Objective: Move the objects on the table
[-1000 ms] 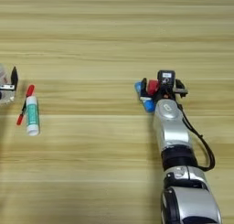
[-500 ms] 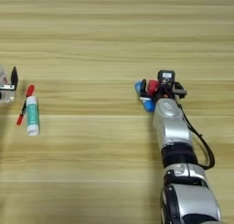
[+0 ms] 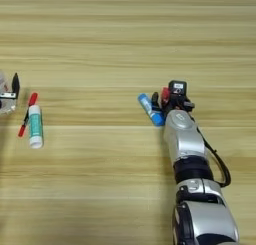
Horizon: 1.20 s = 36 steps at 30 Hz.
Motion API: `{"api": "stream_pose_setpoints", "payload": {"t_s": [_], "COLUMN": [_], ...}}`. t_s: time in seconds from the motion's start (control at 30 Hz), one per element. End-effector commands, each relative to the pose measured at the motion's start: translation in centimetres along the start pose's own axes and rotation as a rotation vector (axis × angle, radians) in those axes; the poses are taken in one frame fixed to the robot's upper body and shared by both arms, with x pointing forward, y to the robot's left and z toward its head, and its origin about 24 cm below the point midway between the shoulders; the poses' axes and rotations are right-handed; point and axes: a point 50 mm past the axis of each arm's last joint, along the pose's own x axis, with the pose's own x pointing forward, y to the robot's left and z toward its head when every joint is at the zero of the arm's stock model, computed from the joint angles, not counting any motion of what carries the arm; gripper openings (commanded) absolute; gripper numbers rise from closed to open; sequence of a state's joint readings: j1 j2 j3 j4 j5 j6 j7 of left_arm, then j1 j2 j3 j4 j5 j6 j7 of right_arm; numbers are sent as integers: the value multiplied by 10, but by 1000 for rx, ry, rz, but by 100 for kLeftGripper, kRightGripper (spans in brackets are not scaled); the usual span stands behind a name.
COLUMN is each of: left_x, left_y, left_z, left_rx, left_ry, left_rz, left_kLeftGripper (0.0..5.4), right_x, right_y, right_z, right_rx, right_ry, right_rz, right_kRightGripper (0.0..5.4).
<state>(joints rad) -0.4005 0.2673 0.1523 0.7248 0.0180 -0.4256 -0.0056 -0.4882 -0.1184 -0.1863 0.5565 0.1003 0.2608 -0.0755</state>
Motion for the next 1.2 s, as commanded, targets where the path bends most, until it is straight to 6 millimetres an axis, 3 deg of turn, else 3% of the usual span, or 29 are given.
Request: {"api": "stream_pose_setpoints", "payload": {"t_s": [0.03,0.47,0.9,1.2], "left_x": [2,2,2,2], "left_y": [2,2,2,1], "left_z": [3,3,3,3], "left_rx": [7,6,6,5], "left_ry": [-9,-9,-10,-11], "left_rz": [0,0,-1,-1], "left_kLeftGripper": [540,540,540,540], "right_x": [0,0,-3,-16], "right_y": [-1,0,9,36], "right_z": [-3,-2,4,18], "right_rx": [6,5,-6,-56], "right_ry": [25,21,-43,-184], "right_rz": [0,0,40,187], "right_kRightGripper": [363,224,224,224]}}
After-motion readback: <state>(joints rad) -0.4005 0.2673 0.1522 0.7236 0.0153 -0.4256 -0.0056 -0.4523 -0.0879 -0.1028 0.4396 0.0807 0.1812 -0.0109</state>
